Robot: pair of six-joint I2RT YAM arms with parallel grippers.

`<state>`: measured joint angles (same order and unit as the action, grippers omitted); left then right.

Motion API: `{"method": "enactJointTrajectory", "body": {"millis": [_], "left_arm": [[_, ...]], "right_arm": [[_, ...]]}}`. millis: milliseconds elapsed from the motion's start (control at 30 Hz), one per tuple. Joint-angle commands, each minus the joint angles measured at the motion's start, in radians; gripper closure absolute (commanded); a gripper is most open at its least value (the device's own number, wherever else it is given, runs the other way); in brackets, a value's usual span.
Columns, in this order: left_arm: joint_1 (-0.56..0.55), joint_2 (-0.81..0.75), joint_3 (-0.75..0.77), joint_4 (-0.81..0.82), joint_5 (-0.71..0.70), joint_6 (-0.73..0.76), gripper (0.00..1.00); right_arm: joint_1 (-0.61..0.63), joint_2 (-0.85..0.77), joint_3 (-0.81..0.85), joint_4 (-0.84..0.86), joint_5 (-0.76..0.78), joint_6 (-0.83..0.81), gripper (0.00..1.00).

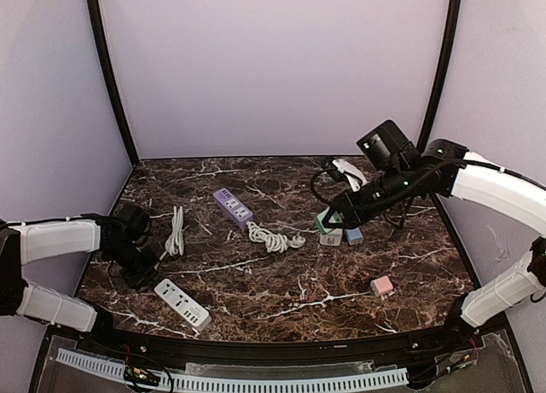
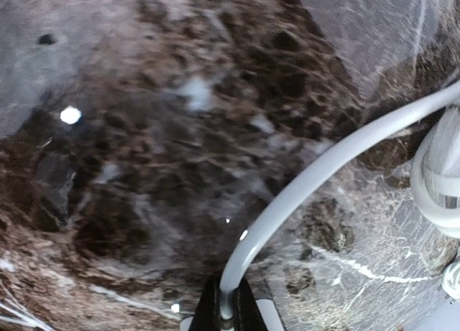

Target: Insert the plug

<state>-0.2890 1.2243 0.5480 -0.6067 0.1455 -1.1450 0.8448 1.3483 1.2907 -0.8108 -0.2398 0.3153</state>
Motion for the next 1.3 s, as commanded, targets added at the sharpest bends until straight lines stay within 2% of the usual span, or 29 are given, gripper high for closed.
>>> {"method": "enactJointTrajectory", "body": {"millis": [0, 233, 467, 733, 1000, 1067, 1133, 1167, 1233, 1267], "left_arm": [[-0.082, 0.097, 0.045, 0.100, 0.008, -0.043, 0.99], [-0.221, 0.306, 0.202, 0.155, 0.026, -0.048, 0.99], [-0.331, 0.482, 0.358, 0.185, 0.044, -0.115, 0.99], [-0.482, 0.723, 0.670, 0.144, 0.093, -0.119, 0.99], [-0.521, 0.774, 0.731, 0.139, 0.112, -0.109, 0.97], [-0.522, 0.773, 0.743, 0.133, 0.111, -0.098, 0.93], [-0.523, 0.773, 0.749, 0.124, 0.116, -0.090, 0.84], [-0.524, 0.771, 0.749, 0.120, 0.120, -0.087, 0.74], [-0.526, 0.760, 0.745, 0.112, 0.124, -0.079, 0.61], [-0.527, 0.753, 0.734, 0.111, 0.122, -0.079, 0.57]], "right_arm": [[0.011, -0.024, 0.036, -0.046, 0.091, 0.009, 1.00], [0.011, -0.025, 0.022, -0.055, 0.117, 0.030, 1.00], [0.011, -0.019, 0.026, -0.061, 0.144, 0.048, 1.00], [0.011, -0.009, 0.018, -0.072, 0.142, 0.044, 1.00], [0.011, -0.011, 0.016, -0.076, 0.146, 0.042, 1.00], [0.011, -0.007, 0.017, -0.076, 0.145, 0.037, 1.00], [0.011, 0.000, 0.020, -0.076, 0.144, 0.031, 1.00], [0.011, 0.003, 0.023, -0.076, 0.144, 0.028, 1.00], [0.011, 0.012, 0.029, -0.077, 0.142, 0.024, 1.00], [0.011, 0.015, 0.031, -0.079, 0.140, 0.023, 1.00]]}}
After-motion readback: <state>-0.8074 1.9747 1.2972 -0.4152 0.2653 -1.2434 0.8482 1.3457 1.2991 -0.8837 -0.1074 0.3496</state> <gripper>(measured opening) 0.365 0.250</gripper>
